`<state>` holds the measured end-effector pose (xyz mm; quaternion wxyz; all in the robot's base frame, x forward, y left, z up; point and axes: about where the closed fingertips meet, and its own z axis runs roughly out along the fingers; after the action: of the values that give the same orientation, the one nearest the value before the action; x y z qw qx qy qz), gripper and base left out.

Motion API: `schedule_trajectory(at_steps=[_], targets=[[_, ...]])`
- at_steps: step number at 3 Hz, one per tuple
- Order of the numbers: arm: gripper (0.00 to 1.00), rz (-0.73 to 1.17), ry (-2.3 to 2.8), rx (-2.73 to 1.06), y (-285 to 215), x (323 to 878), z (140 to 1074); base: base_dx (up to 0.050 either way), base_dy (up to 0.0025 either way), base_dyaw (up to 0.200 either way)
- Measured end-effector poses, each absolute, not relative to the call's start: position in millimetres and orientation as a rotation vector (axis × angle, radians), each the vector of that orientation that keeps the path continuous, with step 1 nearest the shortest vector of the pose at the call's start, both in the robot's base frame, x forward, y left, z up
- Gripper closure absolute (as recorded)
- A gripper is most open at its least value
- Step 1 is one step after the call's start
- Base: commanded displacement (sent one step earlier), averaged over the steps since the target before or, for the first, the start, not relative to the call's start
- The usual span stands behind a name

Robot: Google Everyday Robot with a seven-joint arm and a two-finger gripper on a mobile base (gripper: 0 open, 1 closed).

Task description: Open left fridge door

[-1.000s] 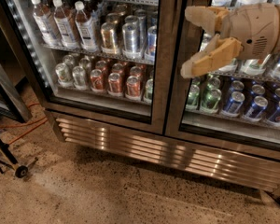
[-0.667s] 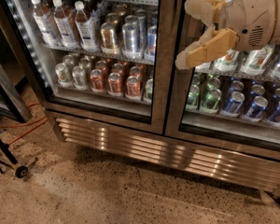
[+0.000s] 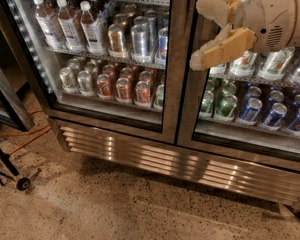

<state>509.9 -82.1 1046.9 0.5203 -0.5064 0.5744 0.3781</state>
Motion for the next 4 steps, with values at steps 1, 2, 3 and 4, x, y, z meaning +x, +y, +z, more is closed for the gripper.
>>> schedule_trajectory(at_steps=[1, 2, 3, 4], targets=[[0.0, 1.112, 1.259, -1.135, -76.5, 511.2, 1048.7, 0.0, 0.0, 0.0], [0.0, 1.111, 1.257, -1.14, -72.5, 510.3, 1051.2, 0.046, -0.00001, 0.0], [0.0, 1.111, 1.257, -1.14, -72.5, 510.3, 1051.2, 0.0, 0.0, 0.0], [0.0, 1.019, 1.244, -1.084, -75.4, 510.7, 1054.2, 0.0, 0.0, 0.0]])
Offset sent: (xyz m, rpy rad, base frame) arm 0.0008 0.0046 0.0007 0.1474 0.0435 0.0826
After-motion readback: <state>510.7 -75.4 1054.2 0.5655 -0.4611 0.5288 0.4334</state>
